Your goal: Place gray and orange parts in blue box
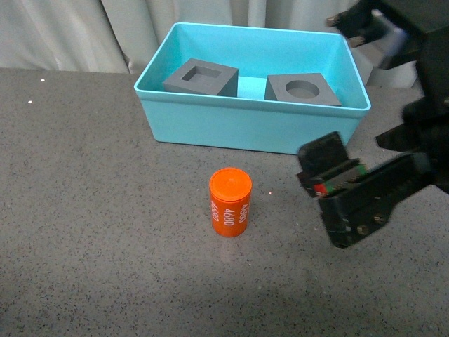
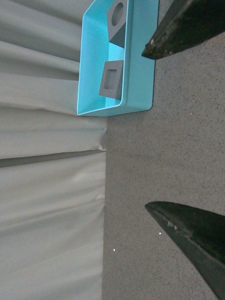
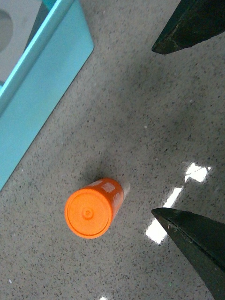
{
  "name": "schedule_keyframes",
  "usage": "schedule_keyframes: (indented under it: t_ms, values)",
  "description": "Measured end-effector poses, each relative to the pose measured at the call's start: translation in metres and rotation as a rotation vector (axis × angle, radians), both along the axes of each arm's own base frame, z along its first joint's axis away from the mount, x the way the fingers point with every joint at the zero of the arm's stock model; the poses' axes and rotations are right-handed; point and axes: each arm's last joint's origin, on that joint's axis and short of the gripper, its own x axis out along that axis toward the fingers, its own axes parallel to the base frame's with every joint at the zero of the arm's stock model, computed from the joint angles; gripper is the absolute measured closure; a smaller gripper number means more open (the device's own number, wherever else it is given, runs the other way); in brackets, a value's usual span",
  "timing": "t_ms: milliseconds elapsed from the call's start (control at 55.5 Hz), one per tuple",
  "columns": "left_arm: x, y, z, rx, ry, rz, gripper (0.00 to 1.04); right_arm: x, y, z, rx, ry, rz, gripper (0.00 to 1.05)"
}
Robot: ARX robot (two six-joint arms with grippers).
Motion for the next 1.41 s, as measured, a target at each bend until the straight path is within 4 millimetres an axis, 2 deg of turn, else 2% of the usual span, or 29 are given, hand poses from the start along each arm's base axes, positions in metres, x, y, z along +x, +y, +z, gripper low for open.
schedule_keyframes:
  t_ms: [72,252,450,937,1279,1405]
  values:
    - [0.000,0.000,0.000,0.000,0.000,0.000,0.05,0.009,0.010,-0.002,-0.005,0.032,0.026,0.10]
    - [0.000,0.000,0.000,0.003,0.000,0.000,0.07,0.026,0.032,-0.012,-0.011,0.094,0.079,0.10]
    - [0.000,0.000,0.000,0.003,0.000,0.000,0.07,0.043,0.058,-0.032,-0.013,0.180,0.147,0.10]
    - [0.000,0.000,0.000,0.003,0.000,0.000,0.07,0.063,0.089,-0.054,-0.065,0.233,0.177,0.10]
    - [0.000,0.000,0.000,0.003,0.000,0.000,0.07,0.070,0.098,-0.062,-0.093,0.266,0.182,0.54]
    - [0.000,0.000,0.000,0.003,0.000,0.000,0.07,0.071,0.098,-0.061,-0.096,0.263,0.175,0.60]
